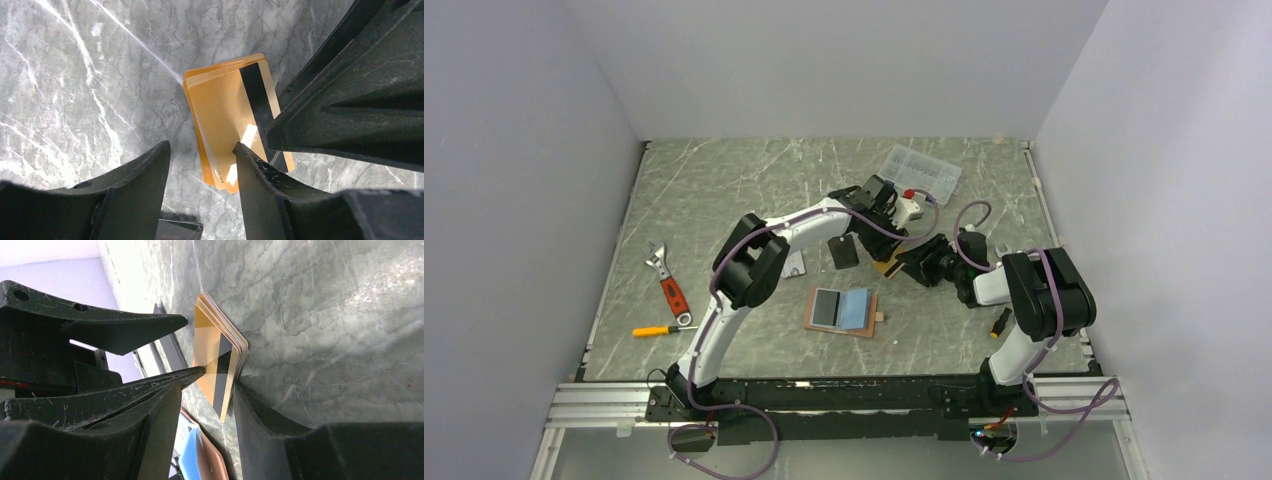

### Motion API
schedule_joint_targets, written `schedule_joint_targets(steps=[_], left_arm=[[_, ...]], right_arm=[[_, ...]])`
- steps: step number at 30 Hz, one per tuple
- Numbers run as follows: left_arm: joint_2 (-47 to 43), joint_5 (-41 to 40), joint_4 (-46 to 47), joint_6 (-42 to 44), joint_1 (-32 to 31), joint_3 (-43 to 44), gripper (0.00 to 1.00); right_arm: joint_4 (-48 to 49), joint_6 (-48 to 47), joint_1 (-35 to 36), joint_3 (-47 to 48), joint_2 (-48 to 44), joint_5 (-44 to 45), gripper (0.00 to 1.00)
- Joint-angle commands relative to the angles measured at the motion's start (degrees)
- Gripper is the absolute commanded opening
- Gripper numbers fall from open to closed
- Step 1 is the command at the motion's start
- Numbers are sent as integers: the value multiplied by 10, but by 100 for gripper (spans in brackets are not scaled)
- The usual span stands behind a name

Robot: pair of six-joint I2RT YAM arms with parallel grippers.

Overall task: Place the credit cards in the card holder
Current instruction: Pick up the credit card from the storage box.

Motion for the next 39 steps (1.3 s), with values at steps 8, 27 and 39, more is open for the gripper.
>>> schedule_joint_targets(steps=[8, 27, 39], left_arm=[[7, 59, -33, -12, -15, -51, 56], [-2, 128, -38, -44, -23, -59, 55], [-1, 148, -40, -54, -11, -38, 55]], right_arm=[[-115, -35, 0, -71, 28, 75, 47], [-102, -39, 2, -81, 5, 79, 36], [-93, -51, 11, -77, 2, 66, 5]])
